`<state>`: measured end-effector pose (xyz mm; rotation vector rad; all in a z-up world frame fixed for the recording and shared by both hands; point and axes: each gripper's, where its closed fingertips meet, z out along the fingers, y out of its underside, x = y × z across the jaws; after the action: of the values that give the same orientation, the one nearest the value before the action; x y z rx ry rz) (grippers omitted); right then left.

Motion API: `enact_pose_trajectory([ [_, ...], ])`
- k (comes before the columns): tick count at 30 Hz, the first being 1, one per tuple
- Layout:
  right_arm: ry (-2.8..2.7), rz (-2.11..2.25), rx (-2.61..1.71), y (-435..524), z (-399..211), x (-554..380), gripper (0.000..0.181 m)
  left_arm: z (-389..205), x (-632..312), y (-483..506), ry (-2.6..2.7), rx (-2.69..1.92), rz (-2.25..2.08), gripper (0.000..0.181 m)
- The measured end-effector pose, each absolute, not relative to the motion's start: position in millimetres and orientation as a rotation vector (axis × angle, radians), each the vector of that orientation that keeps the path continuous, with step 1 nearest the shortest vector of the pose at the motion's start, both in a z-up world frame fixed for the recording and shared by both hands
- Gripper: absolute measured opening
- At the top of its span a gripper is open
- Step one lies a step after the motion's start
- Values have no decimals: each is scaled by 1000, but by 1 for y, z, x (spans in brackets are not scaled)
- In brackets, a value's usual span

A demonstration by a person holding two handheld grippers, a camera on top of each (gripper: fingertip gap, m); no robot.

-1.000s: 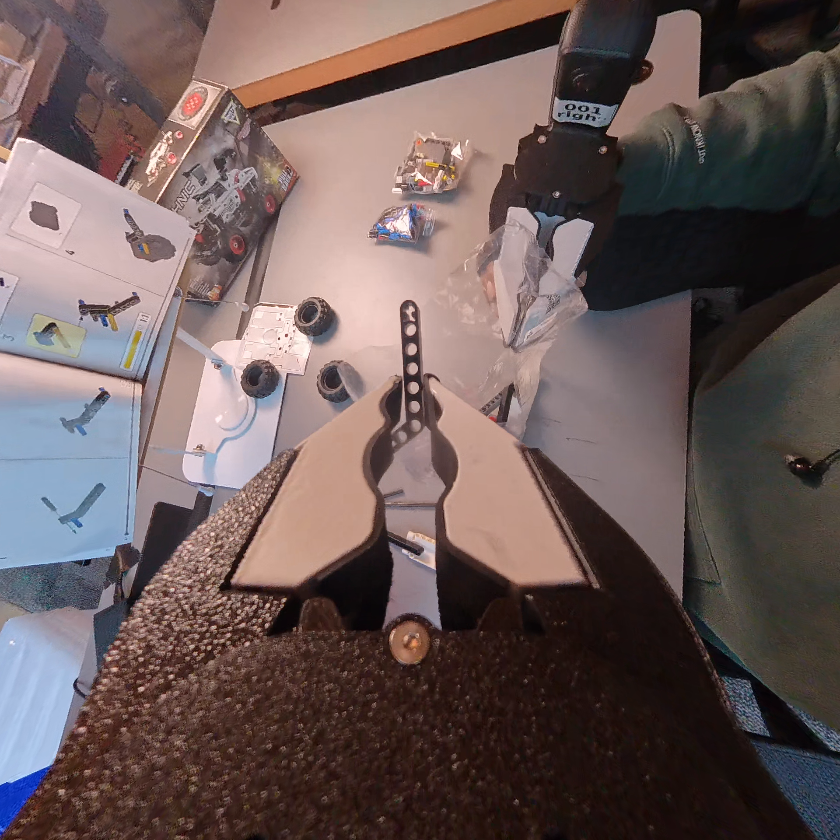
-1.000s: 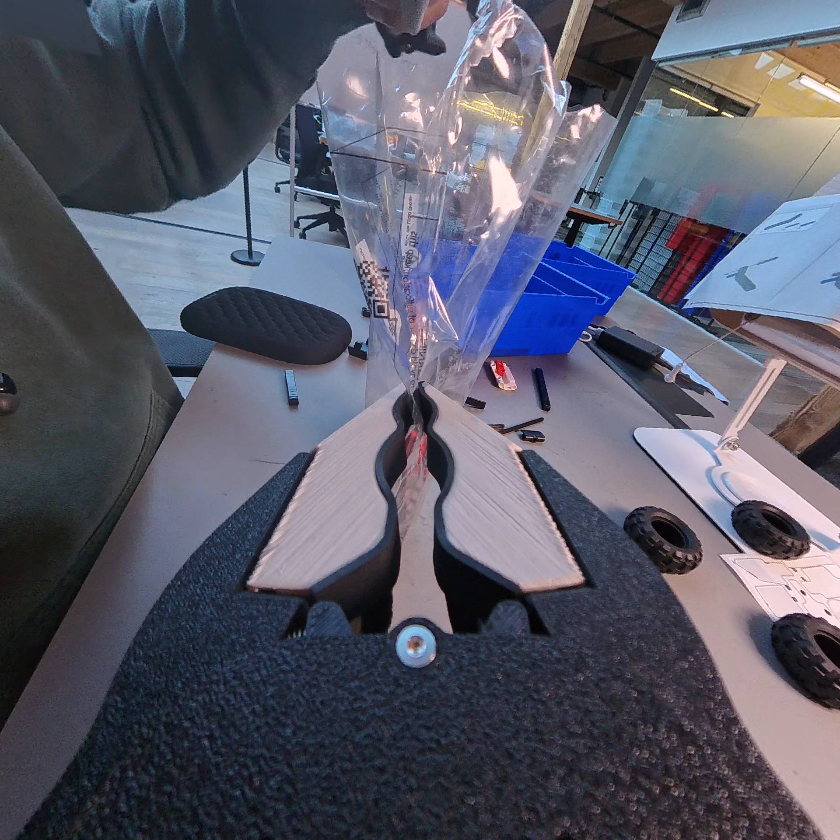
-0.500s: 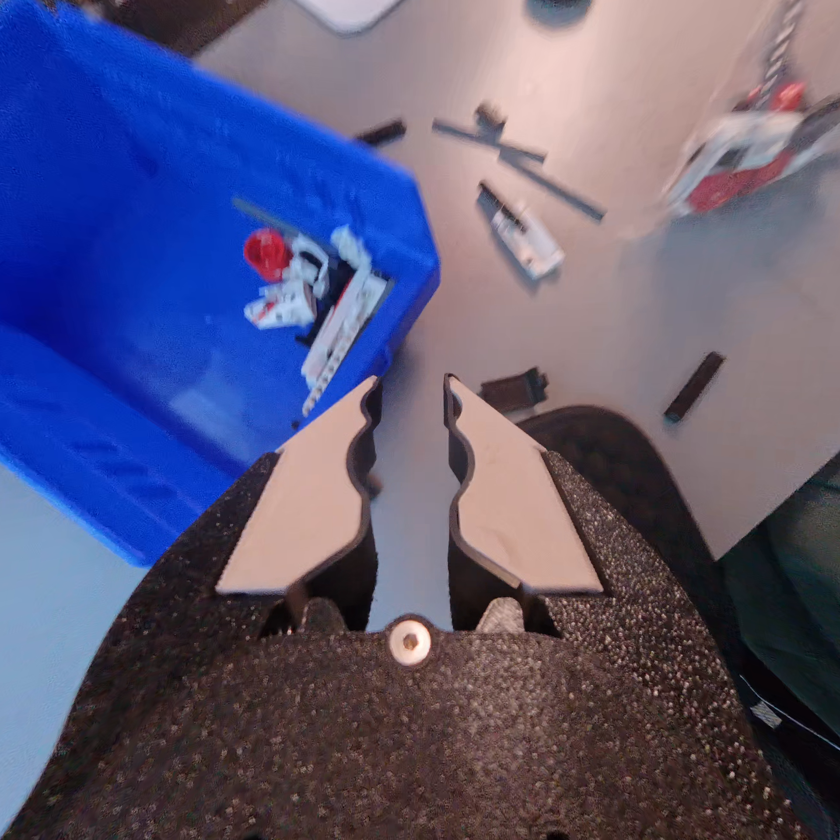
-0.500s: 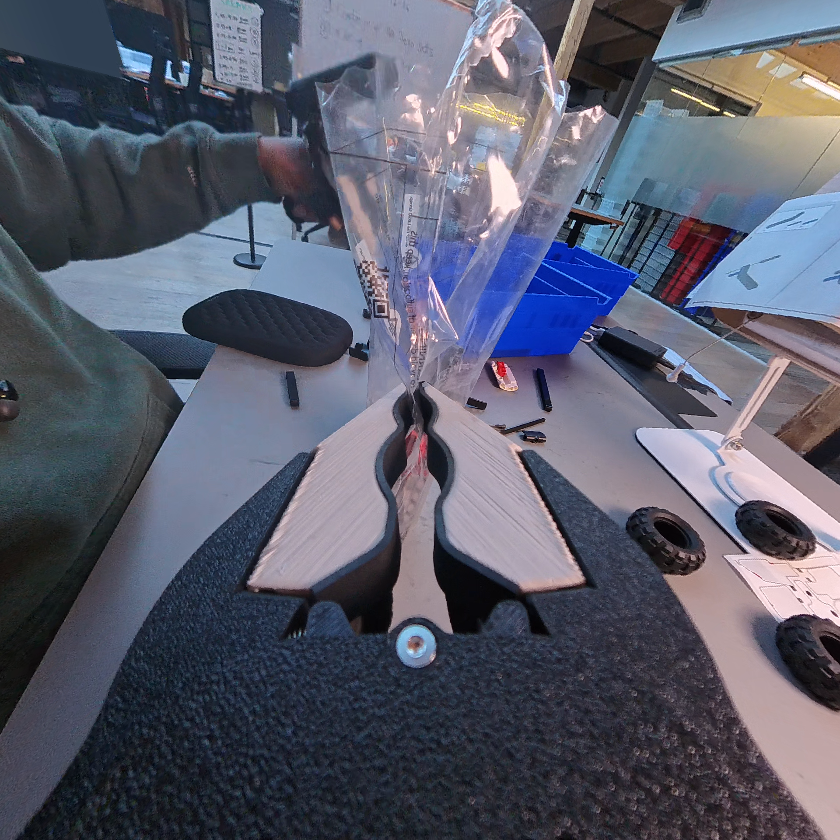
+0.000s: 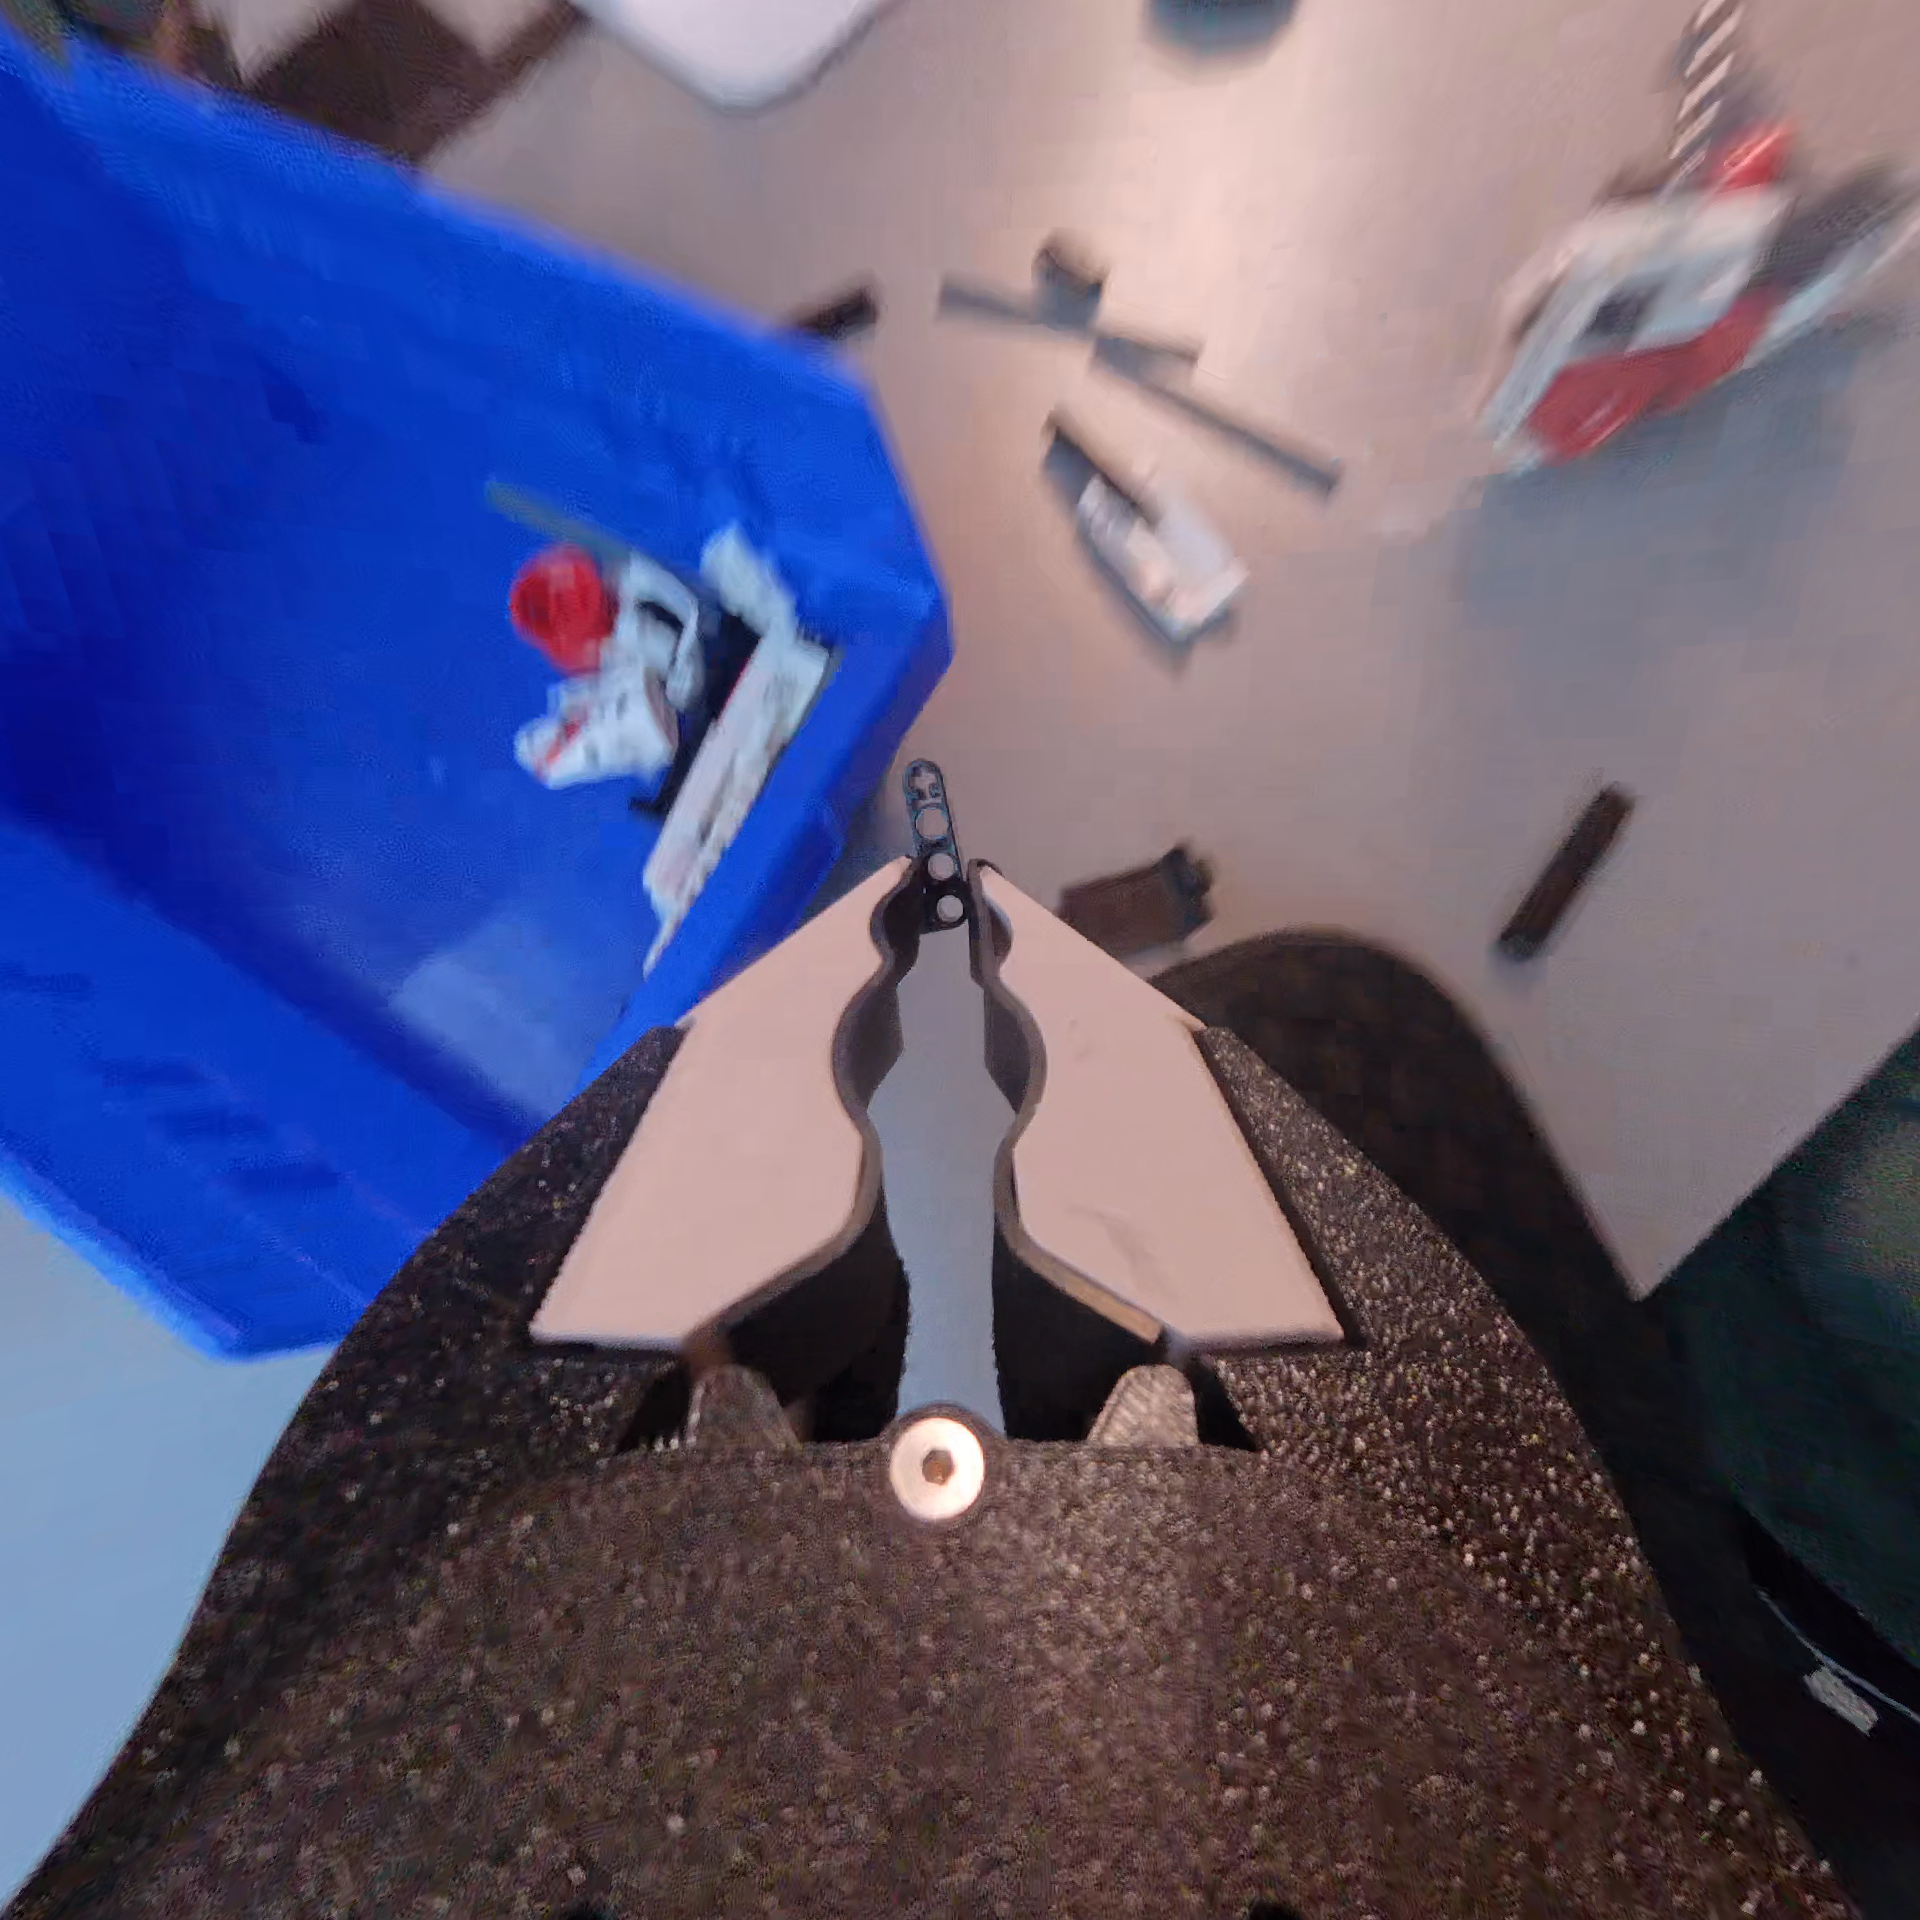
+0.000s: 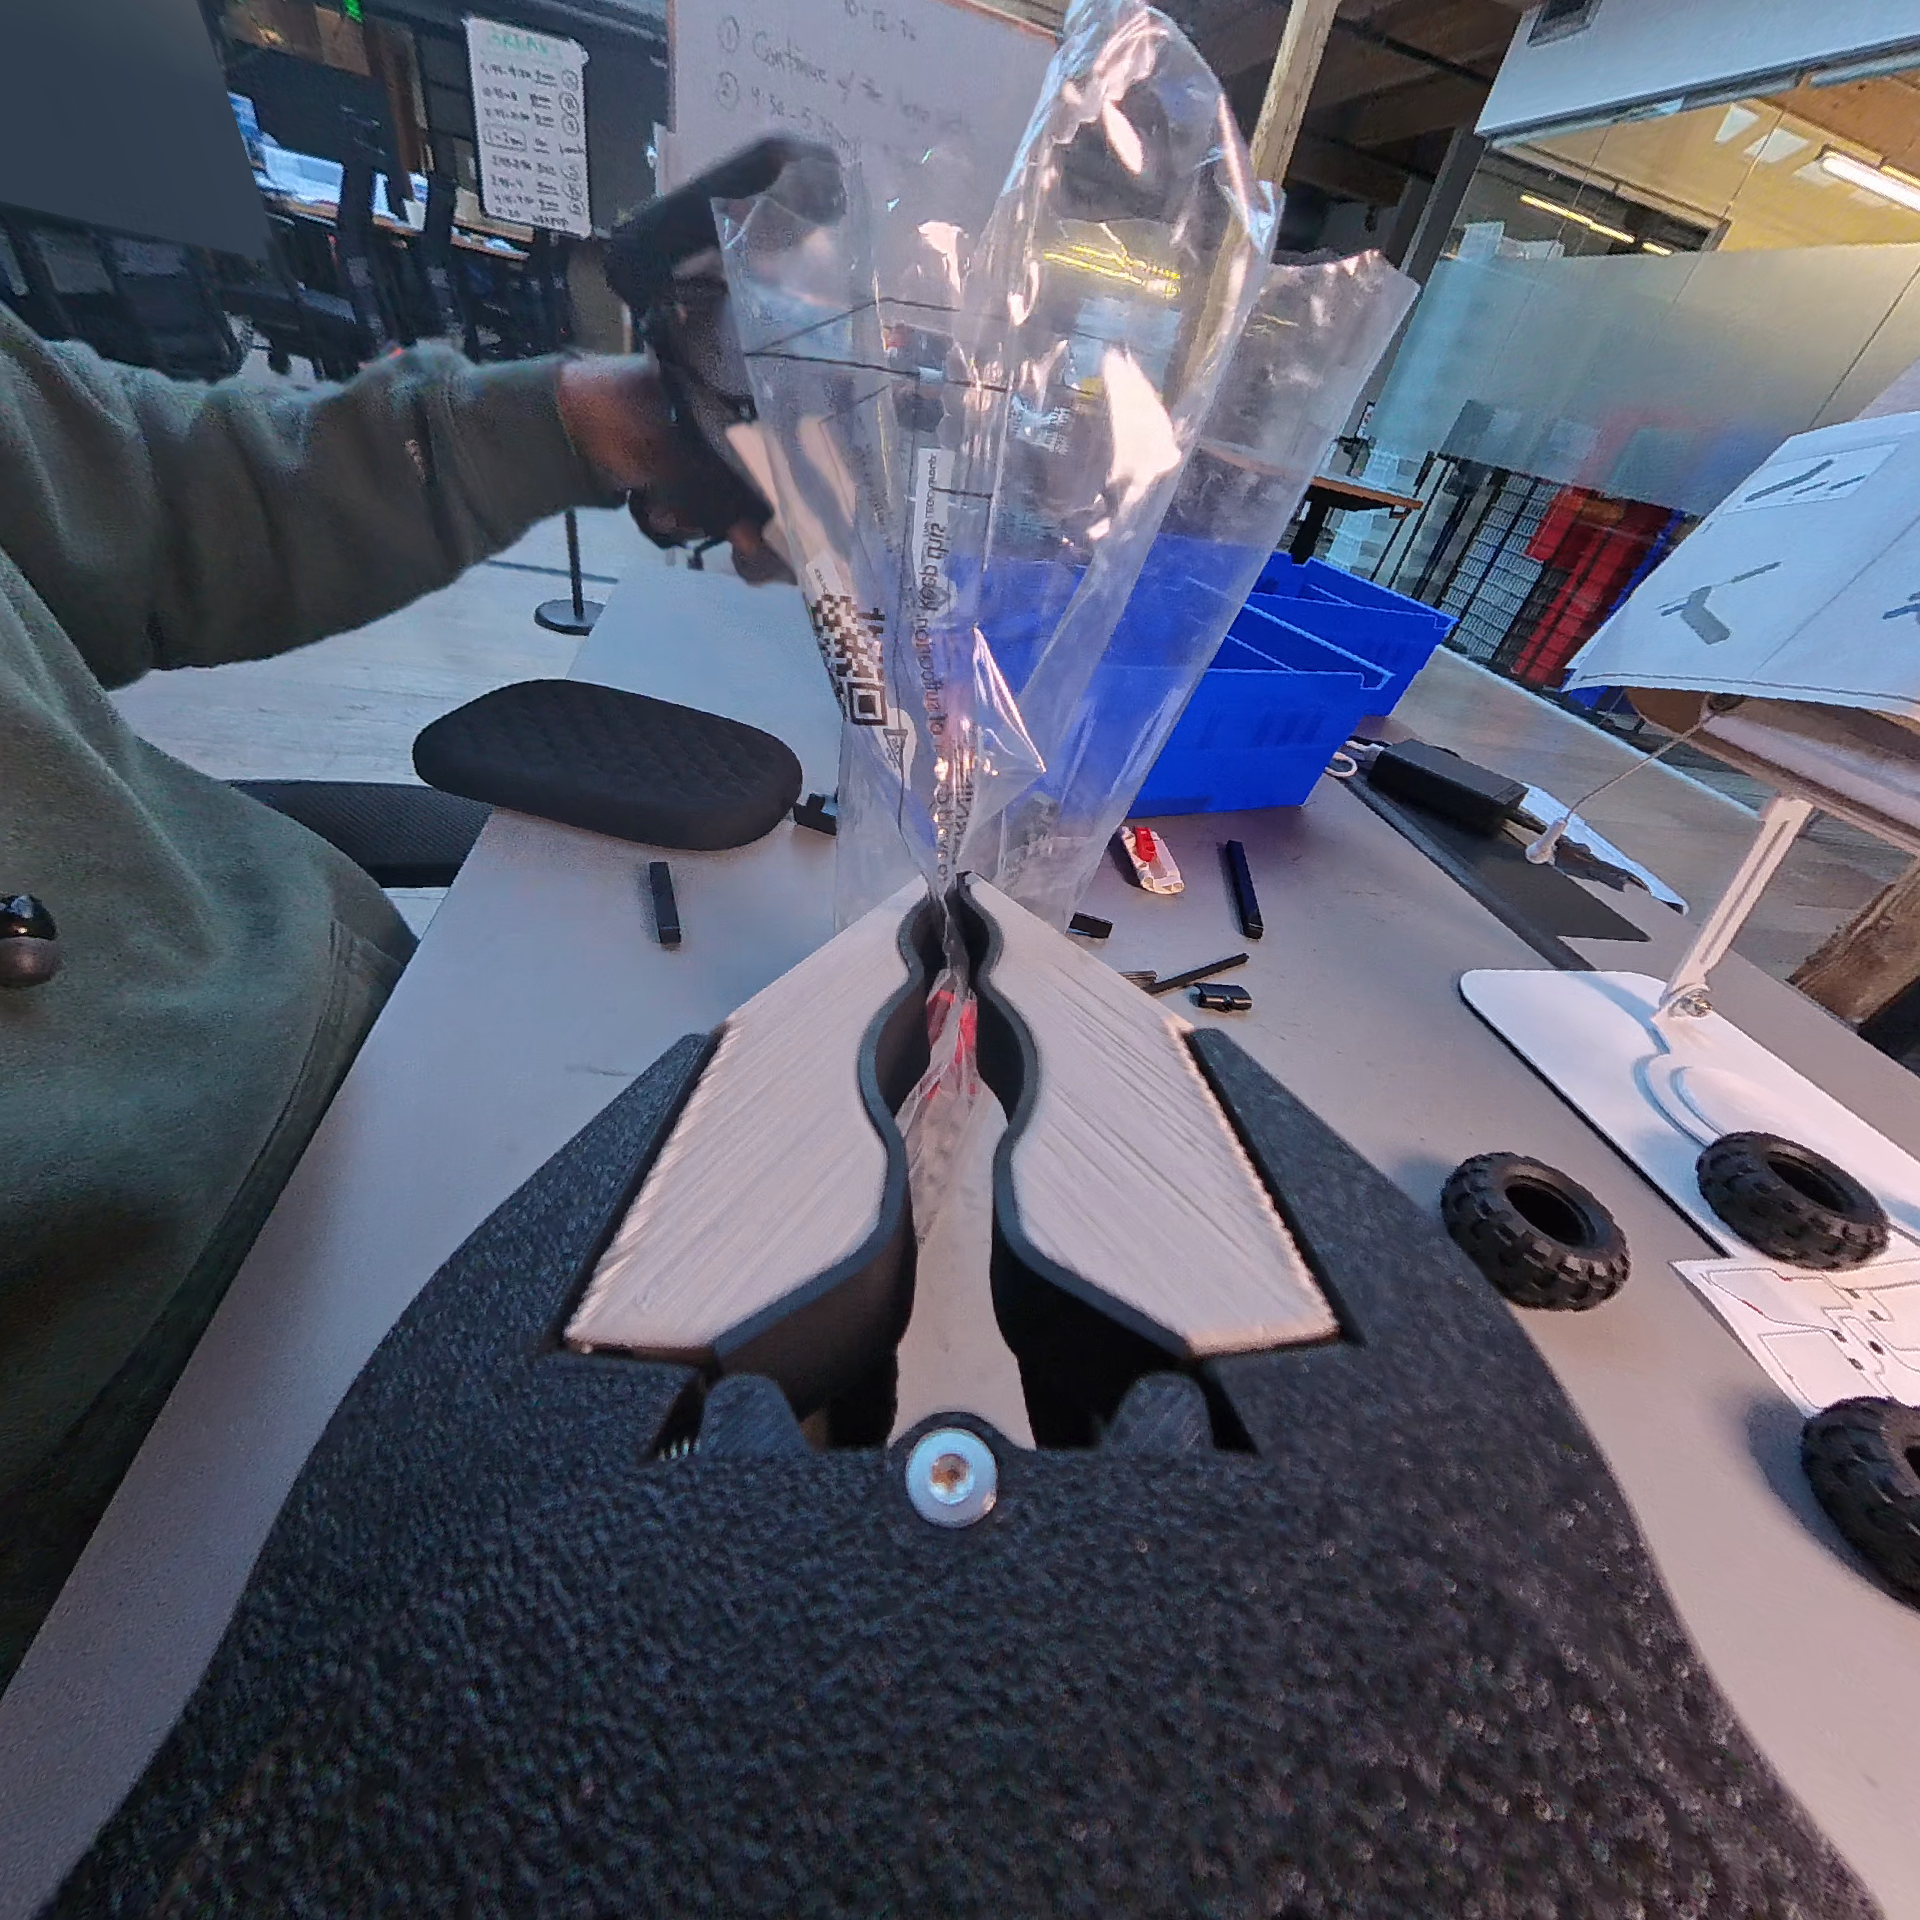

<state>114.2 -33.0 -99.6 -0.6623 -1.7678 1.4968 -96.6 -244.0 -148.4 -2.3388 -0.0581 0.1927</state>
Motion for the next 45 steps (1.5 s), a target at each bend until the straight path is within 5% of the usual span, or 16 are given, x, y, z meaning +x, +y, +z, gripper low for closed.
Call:
enact_pose_trajectory([
  [5,-1781,1478,-636,-37,-100,116,0,-11,-11,-166,343,-2034,174,7],
  [10,-1785,1466,-624,-40,-100,118,0,38,54,-102,654,-1979,150,8],
  [20,-1769,1482,-646,-35,-99,116,0,4,28,-100,542,-2045,103,21],
  [31,-1759,1511,-667,-31,-100,115,0,-212,-54,-225,34,-2551,-102,45],
  [35,-1754,1510,-673,-30,-100,115,0,-233,-46,-230,64,-2586,-83,31],
  [40,-1754,1511,-676,-30,-100,115,0,-226,-40,-218,174,-2559,11,1],
  [45,-1758,1514,-674,-31,-100,114,0,-100,-28,-165,284,-2197,137,1],
])
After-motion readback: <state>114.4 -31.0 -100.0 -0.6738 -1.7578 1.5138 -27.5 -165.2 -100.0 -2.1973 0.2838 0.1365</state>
